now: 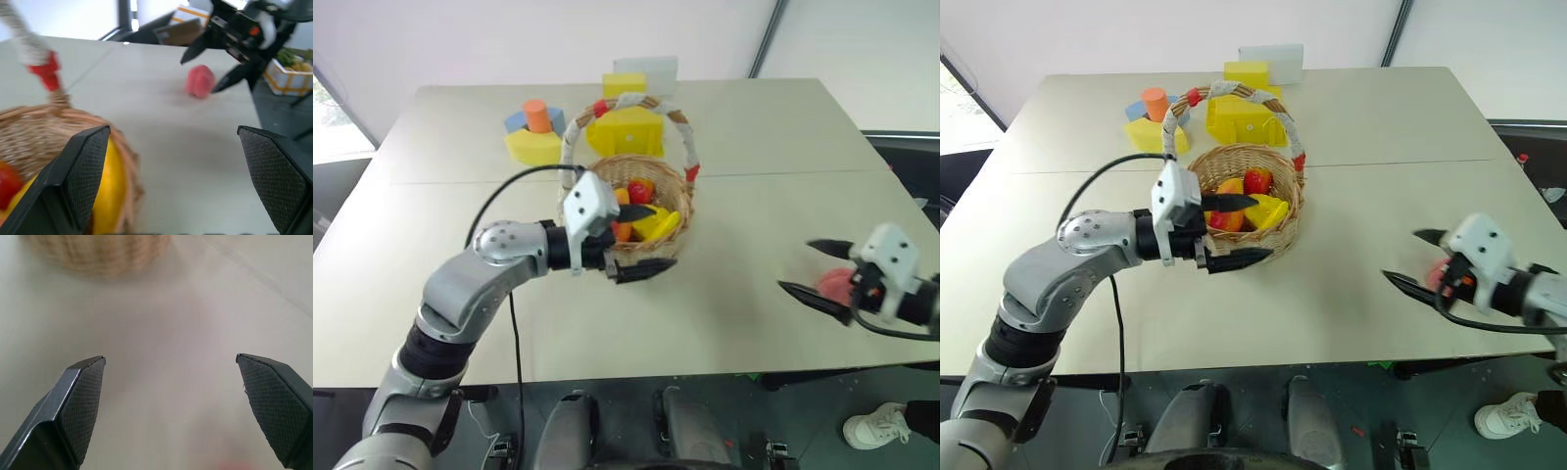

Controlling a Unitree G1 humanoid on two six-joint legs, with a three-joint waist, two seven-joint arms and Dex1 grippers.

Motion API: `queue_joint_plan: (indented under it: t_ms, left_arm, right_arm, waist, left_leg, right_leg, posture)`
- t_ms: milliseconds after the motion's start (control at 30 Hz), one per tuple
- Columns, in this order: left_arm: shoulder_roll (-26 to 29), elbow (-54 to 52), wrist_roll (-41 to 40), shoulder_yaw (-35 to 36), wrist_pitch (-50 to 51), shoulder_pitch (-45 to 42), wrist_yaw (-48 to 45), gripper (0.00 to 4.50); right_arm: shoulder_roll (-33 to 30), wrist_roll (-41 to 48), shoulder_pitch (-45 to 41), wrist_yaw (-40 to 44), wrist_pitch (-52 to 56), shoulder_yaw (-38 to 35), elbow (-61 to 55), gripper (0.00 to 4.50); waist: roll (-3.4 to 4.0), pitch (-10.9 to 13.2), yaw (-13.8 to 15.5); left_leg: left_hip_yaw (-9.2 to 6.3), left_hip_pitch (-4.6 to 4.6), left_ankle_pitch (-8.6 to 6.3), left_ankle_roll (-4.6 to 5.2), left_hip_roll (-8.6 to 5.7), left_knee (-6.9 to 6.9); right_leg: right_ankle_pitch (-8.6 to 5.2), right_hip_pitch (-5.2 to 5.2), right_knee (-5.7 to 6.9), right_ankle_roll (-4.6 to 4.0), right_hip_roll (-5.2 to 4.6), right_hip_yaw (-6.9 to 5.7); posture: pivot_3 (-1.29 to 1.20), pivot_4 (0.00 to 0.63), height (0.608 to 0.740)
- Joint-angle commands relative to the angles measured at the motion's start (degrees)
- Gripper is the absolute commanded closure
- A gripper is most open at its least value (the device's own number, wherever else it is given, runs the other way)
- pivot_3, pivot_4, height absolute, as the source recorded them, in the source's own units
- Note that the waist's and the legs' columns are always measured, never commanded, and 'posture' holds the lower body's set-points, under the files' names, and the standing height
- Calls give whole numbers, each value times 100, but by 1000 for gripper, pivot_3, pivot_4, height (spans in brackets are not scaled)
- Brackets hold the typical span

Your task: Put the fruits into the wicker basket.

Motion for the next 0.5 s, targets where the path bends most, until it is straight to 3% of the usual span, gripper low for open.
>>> queue_joint_plan:
  t_ms: [33,500]
  left_arm:
    - [-56,80,204,-74,-257,-59,-156,33]
    - [-133,177,478,-74,-397,4,-353,33]
  right_arm:
    - [-96,-217,-12,-44,-223,-186,192,0]
    - [131,-356,-357,-143,-239,294,1301,0]
  waist:
    - [2,-1,-17]
    - [4,-1,24]
  left_leg:
    - [1,4,0,0,3,0]
    - [1,1,0,0,36,1]
  right_leg:
    - [0,0,1,0,7,6]
    - [0,-1,3,-1,28,10]
  posture:
    - [0,150,740]
    - [0,150,740]
